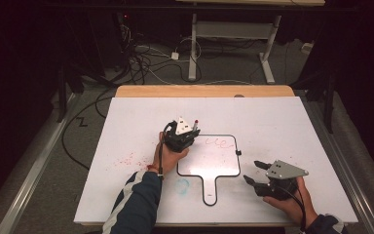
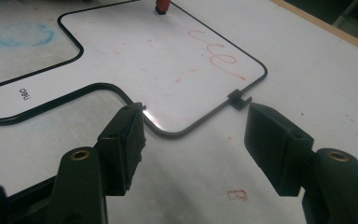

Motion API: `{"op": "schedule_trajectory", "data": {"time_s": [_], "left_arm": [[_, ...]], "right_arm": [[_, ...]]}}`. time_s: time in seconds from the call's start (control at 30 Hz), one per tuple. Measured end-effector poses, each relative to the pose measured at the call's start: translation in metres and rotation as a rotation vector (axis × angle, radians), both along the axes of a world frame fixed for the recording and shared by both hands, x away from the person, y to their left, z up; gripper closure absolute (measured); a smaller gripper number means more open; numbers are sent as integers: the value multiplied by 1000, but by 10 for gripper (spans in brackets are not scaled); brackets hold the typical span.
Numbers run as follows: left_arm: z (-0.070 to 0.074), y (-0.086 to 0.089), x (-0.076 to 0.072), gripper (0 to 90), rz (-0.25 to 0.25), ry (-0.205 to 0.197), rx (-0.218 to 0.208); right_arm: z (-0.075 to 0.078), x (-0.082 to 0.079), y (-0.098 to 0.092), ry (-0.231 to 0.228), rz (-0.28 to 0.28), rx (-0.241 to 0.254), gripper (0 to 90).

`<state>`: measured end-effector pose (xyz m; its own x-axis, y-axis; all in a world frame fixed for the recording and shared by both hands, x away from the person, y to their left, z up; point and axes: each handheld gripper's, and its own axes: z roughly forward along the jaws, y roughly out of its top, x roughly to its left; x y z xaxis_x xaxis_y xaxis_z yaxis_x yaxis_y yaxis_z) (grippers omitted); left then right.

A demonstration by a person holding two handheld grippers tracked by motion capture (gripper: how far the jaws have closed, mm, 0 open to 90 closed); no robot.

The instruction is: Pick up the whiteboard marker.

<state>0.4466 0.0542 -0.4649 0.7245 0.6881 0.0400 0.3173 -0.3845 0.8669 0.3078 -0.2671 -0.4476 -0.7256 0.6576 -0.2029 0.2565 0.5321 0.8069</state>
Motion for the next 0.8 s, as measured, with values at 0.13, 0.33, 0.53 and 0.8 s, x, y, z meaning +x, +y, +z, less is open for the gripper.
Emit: {"op": "schedule_trajectory", "data": {"time_s": [0.13, 0.33, 0.53, 0.8], "left_arm": [[2, -10, 6, 780, -12, 17, 0], [3, -32, 1, 780, -94, 19, 17], [3, -29, 4, 780, -68, 1, 40], [3, -29, 13, 780, -29, 27, 25]], "right_arm": [[-1, 0, 1, 4, 5, -8, 384], [-1, 1, 1, 4, 14, -7, 384], [-1, 0, 0, 4, 9, -9, 383], [0, 0, 1, 0, 10, -10, 383]]}}
